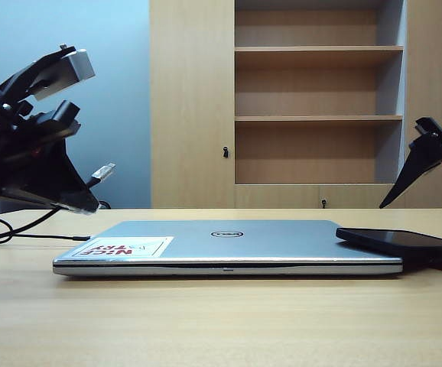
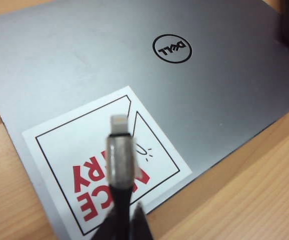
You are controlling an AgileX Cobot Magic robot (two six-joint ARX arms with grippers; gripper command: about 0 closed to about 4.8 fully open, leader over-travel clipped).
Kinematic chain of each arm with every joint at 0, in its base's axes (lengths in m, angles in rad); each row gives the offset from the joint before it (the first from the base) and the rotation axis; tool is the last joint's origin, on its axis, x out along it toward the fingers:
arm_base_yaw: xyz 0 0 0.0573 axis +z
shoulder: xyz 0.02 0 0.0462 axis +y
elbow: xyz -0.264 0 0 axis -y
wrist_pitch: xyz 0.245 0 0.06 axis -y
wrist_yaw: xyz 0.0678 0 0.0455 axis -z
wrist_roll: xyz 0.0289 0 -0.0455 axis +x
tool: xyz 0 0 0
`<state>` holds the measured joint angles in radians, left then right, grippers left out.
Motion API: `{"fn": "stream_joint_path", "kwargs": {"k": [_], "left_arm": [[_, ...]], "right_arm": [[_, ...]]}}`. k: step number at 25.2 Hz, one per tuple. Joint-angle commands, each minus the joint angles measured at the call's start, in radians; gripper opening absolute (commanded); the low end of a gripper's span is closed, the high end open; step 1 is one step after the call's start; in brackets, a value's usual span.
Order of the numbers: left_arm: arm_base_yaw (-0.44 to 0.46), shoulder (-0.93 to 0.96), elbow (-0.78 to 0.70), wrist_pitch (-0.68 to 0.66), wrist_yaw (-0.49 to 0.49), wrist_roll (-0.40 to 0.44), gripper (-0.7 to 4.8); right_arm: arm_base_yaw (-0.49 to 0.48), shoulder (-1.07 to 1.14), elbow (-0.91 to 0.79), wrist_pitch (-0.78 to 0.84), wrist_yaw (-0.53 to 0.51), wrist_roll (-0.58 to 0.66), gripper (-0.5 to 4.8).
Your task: Pick up the charging cable and the phone, plug the charging cable into the charging port on the phone, and finally place them back on the table.
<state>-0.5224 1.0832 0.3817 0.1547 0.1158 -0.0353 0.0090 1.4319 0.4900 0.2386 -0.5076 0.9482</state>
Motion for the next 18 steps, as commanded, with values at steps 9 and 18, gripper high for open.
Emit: {"fn": "stream_joint_path", "kwargs": {"k": [9, 18], "left_arm": [[0.001, -0.001, 0.000, 0.013, 0.002, 0.001, -0.06], [0.001, -0.001, 0.000, 0.012, 0.002, 0.002, -0.06]], "right_arm": [[0.002, 0.002, -0.002, 0.009, 0.034, 0.025, 4.22], [0.002, 0.002, -0.001, 0.009, 0.035, 0.025, 2.95]]}}
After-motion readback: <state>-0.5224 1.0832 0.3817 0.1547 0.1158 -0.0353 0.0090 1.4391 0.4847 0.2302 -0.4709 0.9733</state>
